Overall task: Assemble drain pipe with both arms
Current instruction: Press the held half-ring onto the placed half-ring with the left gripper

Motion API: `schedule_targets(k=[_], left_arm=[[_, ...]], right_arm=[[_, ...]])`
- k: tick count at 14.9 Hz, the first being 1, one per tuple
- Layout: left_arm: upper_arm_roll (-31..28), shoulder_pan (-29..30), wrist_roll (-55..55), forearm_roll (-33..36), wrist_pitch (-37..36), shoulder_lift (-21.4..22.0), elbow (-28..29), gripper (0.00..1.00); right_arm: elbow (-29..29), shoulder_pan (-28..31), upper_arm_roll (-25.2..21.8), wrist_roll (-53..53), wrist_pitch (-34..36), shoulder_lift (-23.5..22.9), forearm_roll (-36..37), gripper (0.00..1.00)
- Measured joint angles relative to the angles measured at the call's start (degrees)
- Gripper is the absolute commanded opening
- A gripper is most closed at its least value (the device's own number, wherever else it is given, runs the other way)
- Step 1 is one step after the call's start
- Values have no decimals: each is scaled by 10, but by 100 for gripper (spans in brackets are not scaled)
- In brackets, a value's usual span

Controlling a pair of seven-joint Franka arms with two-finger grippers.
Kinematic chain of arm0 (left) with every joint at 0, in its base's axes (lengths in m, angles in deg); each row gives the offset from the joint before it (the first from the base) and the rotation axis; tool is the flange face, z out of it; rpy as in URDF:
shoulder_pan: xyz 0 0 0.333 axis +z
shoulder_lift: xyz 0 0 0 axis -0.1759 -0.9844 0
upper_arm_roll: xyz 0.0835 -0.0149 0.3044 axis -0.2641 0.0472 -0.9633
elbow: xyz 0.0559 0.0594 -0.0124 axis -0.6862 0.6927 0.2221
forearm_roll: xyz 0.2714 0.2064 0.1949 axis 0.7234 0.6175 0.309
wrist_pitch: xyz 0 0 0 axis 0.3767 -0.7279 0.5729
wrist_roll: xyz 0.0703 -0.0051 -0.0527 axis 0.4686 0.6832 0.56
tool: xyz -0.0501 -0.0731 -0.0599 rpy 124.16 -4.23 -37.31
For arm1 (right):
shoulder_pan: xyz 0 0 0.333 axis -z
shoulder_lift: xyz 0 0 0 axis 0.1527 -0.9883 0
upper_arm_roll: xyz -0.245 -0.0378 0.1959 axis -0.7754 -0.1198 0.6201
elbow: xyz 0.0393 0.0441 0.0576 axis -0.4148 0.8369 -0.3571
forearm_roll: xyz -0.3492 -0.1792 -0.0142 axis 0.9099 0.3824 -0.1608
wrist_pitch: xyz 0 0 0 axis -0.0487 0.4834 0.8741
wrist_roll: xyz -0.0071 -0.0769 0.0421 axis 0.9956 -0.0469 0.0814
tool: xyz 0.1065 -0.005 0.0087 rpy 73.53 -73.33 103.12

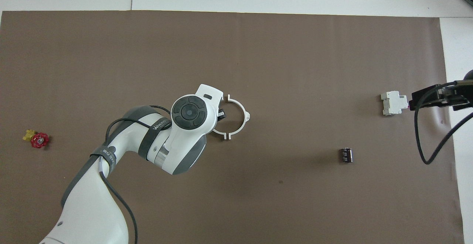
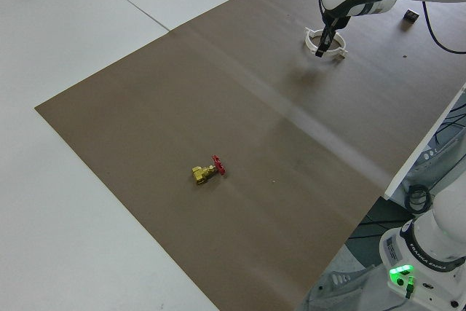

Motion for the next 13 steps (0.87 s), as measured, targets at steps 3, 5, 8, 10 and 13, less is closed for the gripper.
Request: schedule_targets(k=[3, 5, 8, 10, 13], left_arm=[[-1, -10, 5, 0, 1, -3, 0, 0], [-1, -13, 9, 0, 1, -3, 0, 0], [-1, -13, 11, 0, 7, -4, 2, 0], [-2, -13, 11, 0, 13, -5, 3, 0], [-4, -13, 11, 0, 18, -7, 3, 0]], right_arm=[[0, 0, 0, 0, 0, 0, 0, 100], [0, 0, 0, 0, 0, 0, 0, 100], [0, 0, 0, 0, 0, 0, 0, 100], [0, 0, 0, 0, 0, 0, 0, 100], [0, 0, 0, 0, 0, 0, 0, 100]])
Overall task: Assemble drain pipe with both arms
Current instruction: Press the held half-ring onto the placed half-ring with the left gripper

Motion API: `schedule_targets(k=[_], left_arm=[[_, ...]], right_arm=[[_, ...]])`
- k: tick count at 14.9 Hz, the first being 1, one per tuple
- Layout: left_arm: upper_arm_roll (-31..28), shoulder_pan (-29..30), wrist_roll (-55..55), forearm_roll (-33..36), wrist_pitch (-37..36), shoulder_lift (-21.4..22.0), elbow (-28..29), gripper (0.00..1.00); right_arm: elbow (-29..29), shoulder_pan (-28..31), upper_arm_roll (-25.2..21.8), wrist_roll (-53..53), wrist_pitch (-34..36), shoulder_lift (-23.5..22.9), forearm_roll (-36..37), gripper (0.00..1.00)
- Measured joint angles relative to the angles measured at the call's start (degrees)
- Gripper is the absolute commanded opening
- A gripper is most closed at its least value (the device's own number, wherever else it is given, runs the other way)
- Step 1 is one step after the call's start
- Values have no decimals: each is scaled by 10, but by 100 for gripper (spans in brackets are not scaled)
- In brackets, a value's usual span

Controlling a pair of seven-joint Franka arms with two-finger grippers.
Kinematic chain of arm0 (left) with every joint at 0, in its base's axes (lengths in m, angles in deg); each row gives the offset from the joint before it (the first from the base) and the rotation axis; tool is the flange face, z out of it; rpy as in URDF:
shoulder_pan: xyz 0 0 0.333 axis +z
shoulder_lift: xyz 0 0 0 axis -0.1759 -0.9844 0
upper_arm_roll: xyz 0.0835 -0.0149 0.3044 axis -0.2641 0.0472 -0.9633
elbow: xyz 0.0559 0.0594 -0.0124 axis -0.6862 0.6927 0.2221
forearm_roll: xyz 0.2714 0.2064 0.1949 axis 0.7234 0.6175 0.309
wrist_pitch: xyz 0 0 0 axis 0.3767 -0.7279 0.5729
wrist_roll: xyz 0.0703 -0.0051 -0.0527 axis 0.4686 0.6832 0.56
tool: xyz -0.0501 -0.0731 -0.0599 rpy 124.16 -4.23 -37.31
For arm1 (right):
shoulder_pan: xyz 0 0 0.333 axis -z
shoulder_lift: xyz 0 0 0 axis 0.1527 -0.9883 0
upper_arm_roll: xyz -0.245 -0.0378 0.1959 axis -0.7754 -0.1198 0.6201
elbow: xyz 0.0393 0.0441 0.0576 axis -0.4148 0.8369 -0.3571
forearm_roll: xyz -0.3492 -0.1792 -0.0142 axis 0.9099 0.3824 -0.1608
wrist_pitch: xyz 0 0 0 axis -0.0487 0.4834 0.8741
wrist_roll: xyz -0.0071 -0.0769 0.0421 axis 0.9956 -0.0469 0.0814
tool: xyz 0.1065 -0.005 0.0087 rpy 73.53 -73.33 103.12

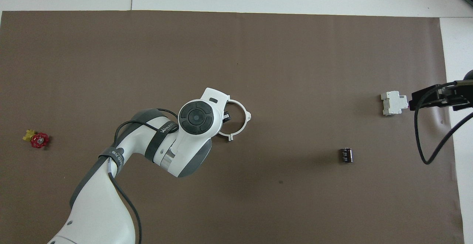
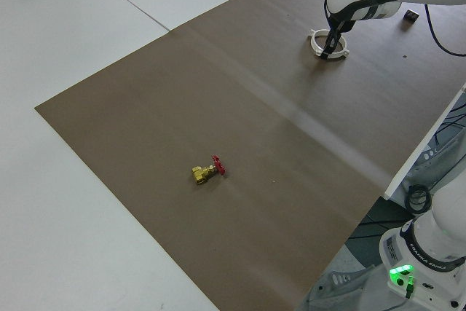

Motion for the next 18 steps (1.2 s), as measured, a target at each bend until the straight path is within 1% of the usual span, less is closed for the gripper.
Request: schedule_targets(k=[6, 7, 8, 9, 18], left_arm=[[0, 0, 0, 0, 3, -2, 0, 0], [0, 0, 0, 0, 3, -2, 0, 20], [0, 0, 0, 0, 3, -2, 0, 84], [0, 0, 0, 0, 3, -2, 0, 100], [0, 0, 0, 0, 4, -5, 0, 100]], right_arm=[[1, 0, 0, 0, 0, 0, 0, 100], [1, 0, 0, 0, 0, 0, 0, 100], [1, 0, 0, 0, 0, 0, 0, 100], [1, 0, 0, 0, 0, 0, 0, 100], [1, 0, 0, 0, 0, 0, 0, 100]])
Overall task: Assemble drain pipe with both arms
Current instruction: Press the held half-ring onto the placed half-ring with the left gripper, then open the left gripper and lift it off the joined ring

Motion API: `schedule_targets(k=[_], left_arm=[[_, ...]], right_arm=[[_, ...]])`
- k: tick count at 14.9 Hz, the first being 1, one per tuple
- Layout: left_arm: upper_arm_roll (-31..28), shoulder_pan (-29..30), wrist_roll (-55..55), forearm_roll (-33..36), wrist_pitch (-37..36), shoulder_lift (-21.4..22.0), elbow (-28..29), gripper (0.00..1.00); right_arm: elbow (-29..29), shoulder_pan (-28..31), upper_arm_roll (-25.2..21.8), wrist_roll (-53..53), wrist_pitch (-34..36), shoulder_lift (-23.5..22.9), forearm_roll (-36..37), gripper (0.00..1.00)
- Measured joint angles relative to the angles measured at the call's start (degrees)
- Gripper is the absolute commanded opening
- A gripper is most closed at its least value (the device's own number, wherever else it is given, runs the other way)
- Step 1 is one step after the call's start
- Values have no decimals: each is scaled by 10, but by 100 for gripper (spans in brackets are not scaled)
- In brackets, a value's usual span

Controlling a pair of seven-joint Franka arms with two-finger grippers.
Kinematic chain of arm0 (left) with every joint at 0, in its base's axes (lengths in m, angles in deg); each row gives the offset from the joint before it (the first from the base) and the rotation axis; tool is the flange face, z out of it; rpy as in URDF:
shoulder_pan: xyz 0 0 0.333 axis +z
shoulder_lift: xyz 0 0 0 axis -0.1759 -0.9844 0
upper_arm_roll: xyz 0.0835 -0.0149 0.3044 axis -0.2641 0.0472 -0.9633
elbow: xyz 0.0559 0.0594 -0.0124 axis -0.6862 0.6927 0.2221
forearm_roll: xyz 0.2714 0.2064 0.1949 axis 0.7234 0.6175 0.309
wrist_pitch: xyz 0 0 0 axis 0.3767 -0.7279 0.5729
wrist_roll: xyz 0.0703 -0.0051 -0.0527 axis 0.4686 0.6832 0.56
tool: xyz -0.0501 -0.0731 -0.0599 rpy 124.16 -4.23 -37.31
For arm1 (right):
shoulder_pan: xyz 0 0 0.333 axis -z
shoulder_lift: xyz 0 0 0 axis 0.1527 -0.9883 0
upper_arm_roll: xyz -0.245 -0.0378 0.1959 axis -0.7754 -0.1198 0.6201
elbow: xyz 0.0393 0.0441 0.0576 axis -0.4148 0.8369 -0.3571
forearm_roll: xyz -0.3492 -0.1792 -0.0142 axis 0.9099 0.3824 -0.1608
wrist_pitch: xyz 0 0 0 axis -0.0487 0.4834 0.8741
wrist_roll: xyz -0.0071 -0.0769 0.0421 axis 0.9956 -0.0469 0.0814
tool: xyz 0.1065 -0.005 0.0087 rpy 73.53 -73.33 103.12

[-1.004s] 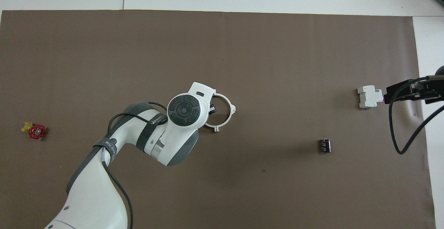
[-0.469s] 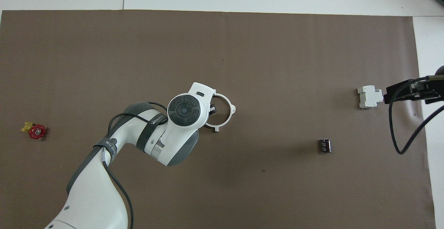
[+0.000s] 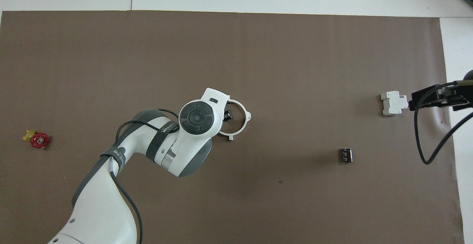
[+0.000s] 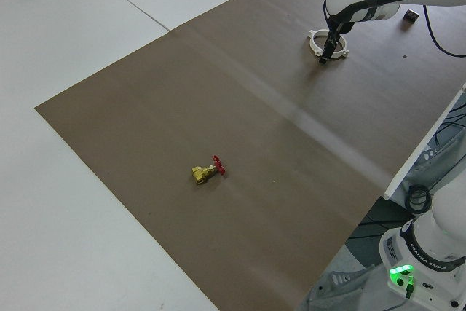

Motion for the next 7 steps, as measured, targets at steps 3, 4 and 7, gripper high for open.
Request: schedule_targets(k=[3, 4, 7], left_arm=[[-1, 0, 0, 0, -1, 0, -1, 100], [-2, 0, 0, 0, -6, 0, -5, 100], [-10, 10, -1, 0, -78, 11, -44, 100]], right_arm=[[0, 0, 0, 0, 0, 0, 0, 100], [0, 0, 0, 0, 0, 0, 0, 100], [0, 0, 0, 0, 0, 0, 0, 100]])
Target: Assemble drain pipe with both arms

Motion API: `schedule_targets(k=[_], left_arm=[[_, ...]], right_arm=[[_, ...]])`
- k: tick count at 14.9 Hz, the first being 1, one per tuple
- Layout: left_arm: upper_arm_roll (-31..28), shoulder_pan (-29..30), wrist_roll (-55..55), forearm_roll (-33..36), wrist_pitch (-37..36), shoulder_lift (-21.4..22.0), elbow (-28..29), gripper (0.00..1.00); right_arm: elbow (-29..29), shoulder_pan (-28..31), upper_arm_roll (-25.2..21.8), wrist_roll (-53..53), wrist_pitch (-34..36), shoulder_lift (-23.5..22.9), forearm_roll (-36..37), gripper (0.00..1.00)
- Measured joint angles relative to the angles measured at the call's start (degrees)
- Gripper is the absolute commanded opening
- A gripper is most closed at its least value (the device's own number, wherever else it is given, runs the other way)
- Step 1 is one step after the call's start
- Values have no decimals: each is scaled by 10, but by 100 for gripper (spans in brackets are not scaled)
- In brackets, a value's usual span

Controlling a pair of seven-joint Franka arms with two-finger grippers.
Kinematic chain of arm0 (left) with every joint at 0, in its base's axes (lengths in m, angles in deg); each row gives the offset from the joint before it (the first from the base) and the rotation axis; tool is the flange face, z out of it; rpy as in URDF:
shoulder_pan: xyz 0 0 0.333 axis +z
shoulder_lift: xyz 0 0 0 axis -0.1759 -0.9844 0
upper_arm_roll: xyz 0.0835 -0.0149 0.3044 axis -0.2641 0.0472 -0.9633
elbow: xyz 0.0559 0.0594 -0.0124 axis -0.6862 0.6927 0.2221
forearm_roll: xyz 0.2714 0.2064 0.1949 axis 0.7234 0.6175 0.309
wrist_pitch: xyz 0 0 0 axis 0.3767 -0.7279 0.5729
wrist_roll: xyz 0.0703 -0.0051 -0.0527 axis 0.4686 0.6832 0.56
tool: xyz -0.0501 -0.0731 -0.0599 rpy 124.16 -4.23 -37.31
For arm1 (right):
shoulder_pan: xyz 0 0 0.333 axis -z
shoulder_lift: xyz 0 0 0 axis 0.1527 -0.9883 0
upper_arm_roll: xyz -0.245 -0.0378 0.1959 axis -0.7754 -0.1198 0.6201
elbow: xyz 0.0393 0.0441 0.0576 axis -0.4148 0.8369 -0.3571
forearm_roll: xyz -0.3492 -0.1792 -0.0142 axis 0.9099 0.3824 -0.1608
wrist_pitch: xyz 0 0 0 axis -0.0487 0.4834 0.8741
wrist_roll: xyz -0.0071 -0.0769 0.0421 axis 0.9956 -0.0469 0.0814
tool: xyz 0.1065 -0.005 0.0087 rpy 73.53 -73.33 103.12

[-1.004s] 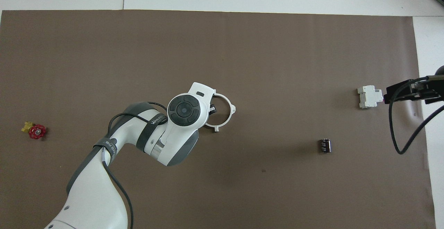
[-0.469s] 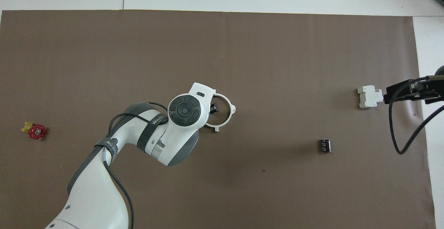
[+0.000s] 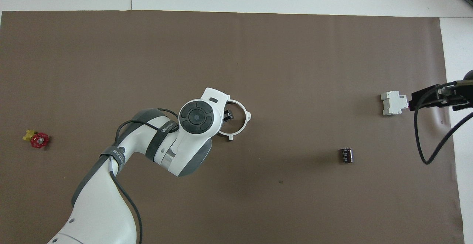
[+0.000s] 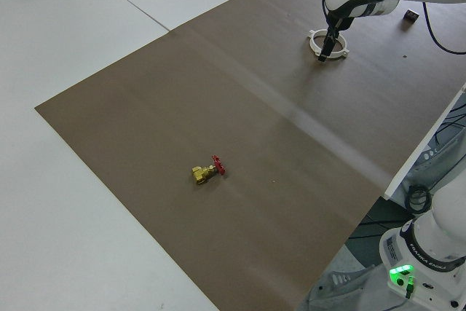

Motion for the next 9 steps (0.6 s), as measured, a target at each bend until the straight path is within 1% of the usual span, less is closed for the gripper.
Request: schedule_targets(k=[2, 5, 7, 9], left_arm=[[-4, 31, -24, 0, -77, 37, -26, 100], [-8, 105, -147, 0, -180, 110, -32, 100], [-10, 164, -234, 0, -226, 150, -33, 100], [-11, 228, -329, 1, -251, 180, -35, 100]], right_arm=[[0, 0, 0, 0, 0, 0, 0, 100], [0, 0, 0, 0, 0, 0, 0, 100], [0, 0, 0, 0, 0, 0, 0, 100], [0, 0, 0, 0, 0, 0, 0, 100]])
